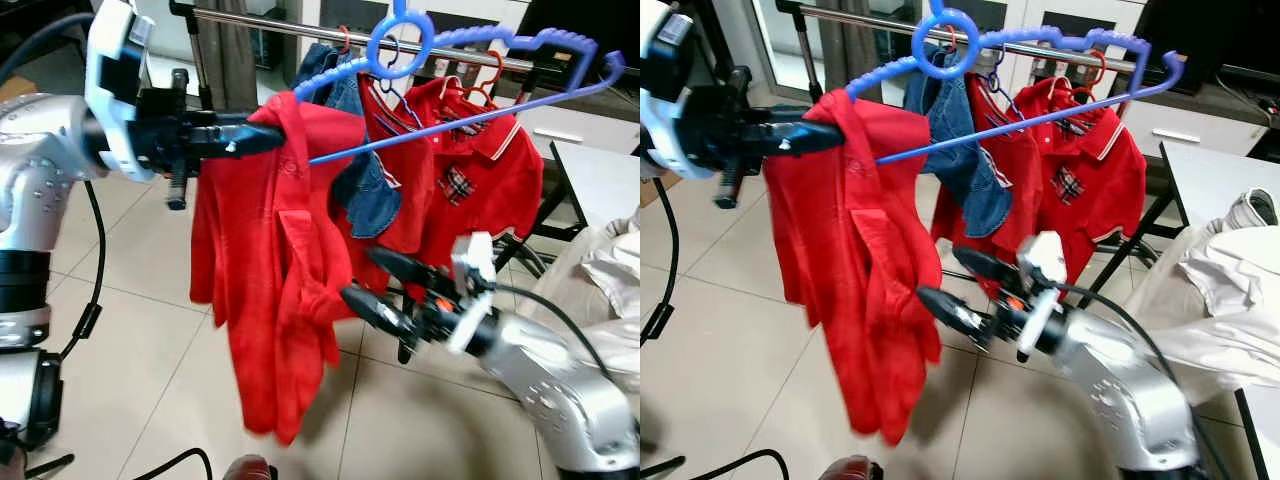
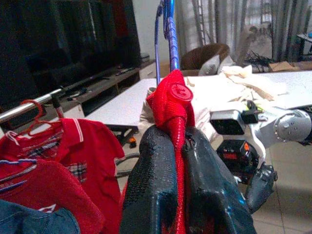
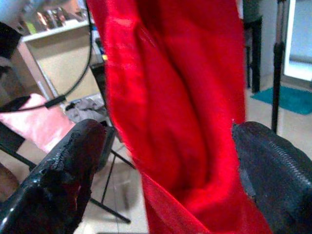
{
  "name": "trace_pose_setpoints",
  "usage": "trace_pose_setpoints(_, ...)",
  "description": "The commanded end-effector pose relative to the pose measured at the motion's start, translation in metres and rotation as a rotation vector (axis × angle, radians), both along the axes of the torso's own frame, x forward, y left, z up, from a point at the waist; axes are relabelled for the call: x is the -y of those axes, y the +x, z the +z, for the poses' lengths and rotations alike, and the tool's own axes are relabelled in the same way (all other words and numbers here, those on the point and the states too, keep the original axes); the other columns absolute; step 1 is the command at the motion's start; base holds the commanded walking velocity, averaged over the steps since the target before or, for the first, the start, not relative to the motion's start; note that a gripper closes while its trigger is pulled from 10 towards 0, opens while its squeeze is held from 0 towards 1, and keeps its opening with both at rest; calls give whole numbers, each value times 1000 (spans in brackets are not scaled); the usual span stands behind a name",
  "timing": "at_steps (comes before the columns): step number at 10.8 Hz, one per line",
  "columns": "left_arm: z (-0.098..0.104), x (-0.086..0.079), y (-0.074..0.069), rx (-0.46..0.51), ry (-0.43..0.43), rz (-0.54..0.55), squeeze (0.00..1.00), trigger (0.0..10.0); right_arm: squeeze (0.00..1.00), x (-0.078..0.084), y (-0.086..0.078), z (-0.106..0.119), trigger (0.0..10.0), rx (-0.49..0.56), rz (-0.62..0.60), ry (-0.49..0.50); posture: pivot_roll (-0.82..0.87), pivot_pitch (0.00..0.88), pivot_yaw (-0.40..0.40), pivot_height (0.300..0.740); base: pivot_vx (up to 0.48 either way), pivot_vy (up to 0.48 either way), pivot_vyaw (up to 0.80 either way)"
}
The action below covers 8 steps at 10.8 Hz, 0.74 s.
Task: Hang hanger
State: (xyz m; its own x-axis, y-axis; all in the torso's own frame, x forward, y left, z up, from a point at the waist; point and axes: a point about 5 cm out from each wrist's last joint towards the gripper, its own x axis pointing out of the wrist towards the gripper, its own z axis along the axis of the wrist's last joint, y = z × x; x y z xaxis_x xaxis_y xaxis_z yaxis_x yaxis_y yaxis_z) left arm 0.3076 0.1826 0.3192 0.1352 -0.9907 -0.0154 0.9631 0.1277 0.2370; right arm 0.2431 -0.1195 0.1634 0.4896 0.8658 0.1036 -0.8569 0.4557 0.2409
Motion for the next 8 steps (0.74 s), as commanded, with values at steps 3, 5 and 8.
trace_pose_setpoints(3,5,1,1,30,-14,20,0,0,0,-21,-5,-2,10000,3,31,-72,208,77,-37,740,0,0,0)
trace_pose_setpoints(5,6,2,5,46,-21,38,0,0,0,-38,-5,-5,10000,-29,37,-98,210,78,-38,740,0,0,0)
trace_pose_setpoints(8,8,4,5,46,-46,34,0,0,0,-49,12,-19,4784,-45,-63,-237,207,74,-37,740,0,0,0)
